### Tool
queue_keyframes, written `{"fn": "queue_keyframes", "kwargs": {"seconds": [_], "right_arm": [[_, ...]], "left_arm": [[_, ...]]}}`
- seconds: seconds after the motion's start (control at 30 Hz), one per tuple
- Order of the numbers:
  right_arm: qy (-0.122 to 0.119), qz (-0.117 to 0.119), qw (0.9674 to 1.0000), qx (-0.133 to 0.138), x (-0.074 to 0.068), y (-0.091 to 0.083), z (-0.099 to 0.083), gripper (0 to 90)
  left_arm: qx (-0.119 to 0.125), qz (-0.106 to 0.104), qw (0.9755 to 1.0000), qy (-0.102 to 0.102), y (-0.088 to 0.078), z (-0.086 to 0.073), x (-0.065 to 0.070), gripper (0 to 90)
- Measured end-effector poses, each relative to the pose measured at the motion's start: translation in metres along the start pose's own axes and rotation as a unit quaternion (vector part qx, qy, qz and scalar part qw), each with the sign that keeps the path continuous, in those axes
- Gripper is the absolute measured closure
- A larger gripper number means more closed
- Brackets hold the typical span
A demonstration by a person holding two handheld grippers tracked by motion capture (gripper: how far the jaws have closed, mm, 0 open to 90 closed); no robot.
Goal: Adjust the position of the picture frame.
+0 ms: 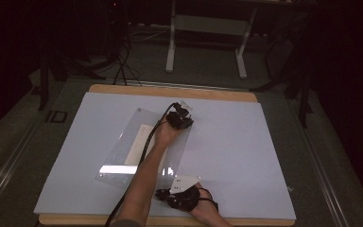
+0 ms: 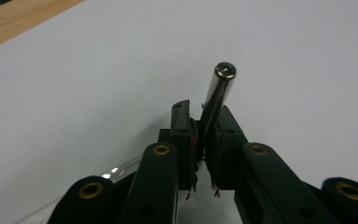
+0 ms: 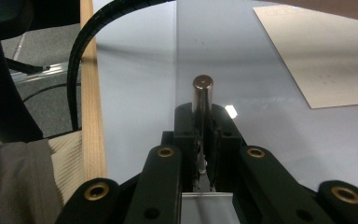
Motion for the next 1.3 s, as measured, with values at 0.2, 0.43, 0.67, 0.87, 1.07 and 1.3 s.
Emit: {"fn": "queue_keyframes", "kwargs": {"seconds": [0.2,0.43,0.67,0.87,1.07,1.3], "right_arm": [[0.021,-0.011,0.9996,-0.012,0.001,0.003,0.001,76.4],[0.02,-0.01,0.9997,-0.011,-0.001,0.003,0.001,83.6],[0.031,-0.009,0.9995,0.0,-0.001,0.001,0.001,83.5],[0.053,-0.014,0.9984,0.017,0.003,-0.011,0.003,83.3],[0.086,-0.011,0.9942,0.065,0.01,-0.043,0.008,82.6],[0.11,-0.112,0.9817,0.109,0.042,-0.104,0.001,81.6]], "left_arm": [[-0.004,0.008,0.9998,0.017,-0.001,0.002,0.002,83.4],[-0.008,0.015,0.9995,0.026,-0.001,0.003,0.004,84.0],[-0.012,0.03,0.9984,0.045,-0.002,0.005,0.007,83.9],[-0.017,0.067,0.9969,0.038,-0.01,0.007,-0.008,83.3],[-0.019,0.086,0.9957,-0.027,-0.032,-0.002,-0.045,83.3],[-0.021,0.1,0.9903,-0.094,-0.076,-0.028,-0.1,83.9]]}}
Point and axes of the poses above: each handheld gripper's, and its own axes: y roughly forward along the jaws, z roughly out of its top, x roughly to its right, the point moved 1 cm from there along y, roughly forward along the jaws, and after that the axes turned 9 degrees about z, right-handed, at the moved point
